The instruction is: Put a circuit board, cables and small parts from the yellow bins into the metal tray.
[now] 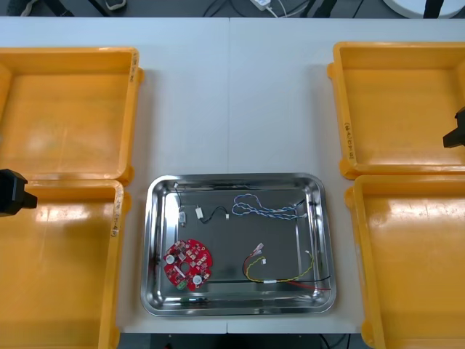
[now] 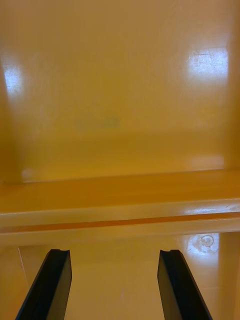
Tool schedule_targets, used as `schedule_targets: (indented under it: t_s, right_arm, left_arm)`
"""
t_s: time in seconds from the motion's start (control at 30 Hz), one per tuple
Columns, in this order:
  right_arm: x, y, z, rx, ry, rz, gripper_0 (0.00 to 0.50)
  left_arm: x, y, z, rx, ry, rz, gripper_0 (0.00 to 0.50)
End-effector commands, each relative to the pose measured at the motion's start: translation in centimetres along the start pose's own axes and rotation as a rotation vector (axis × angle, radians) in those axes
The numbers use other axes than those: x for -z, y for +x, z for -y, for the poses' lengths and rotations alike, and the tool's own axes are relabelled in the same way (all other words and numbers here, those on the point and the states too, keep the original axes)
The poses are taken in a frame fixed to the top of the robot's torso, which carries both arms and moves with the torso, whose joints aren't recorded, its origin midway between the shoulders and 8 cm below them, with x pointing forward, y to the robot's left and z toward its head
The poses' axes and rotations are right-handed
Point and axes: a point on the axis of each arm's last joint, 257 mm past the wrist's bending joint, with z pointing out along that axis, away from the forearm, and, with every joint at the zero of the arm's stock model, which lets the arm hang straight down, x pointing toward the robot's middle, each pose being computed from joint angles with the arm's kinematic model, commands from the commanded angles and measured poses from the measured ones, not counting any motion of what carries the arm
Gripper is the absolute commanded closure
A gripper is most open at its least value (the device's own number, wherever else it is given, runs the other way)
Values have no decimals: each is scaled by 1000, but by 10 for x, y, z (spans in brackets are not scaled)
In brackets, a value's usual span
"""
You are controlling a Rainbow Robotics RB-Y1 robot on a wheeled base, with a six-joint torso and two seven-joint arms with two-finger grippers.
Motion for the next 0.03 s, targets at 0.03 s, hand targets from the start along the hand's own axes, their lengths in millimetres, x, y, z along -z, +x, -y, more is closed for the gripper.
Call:
schedule_targets:
  t_s: [0.03]
  right_arm:
    - [20, -12, 18, 38, 49, 50, 0]
  left_arm:
    - [16, -3, -14, -16, -46, 23, 0]
